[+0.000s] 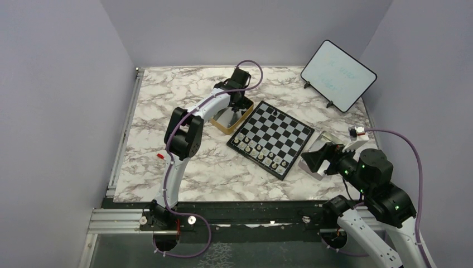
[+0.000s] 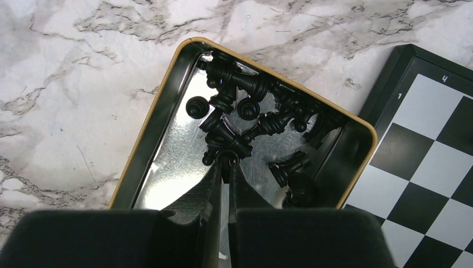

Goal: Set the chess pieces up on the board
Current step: Pick up the chess piece from the storage box.

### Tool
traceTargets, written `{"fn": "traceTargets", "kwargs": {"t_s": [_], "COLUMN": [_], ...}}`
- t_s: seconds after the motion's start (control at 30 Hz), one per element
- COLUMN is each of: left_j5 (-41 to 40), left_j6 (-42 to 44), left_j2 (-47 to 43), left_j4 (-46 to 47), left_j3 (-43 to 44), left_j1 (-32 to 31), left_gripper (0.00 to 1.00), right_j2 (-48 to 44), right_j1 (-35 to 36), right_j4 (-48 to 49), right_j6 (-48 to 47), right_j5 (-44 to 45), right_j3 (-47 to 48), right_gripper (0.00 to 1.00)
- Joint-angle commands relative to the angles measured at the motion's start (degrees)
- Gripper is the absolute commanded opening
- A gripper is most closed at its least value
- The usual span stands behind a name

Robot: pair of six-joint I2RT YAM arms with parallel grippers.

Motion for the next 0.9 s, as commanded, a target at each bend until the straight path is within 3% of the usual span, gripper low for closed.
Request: {"fn": "traceTargets", "kwargs": {"t_s": [0.0, 0.53, 0.87], "left_j5": [-0.3, 0.4, 3.3], "left_j6": [0.6, 2.5, 4.6], "left_j2": [-3.9, -11.8, -7.6], "left_j4": [-1.8, -2.9, -2.9], "left_j3": [2.3, 2.7, 7.5], "left_j1": [-0.1, -3.6, -7.0], "left_gripper": [0.06, 0.06, 0.07], "right_j2": [-0.7, -1.3, -1.4], "right_j1": [0.3, 0.3, 0.3], "right_j4": [0.1, -0.7, -0.5], "right_j6": [0.3, 0.2, 0.2], "right_j5": [0.9, 0.5, 0.6], "right_j3": [-0.6, -0.5, -0.4], "right_gripper": [0.96, 0.96, 0.96]}}
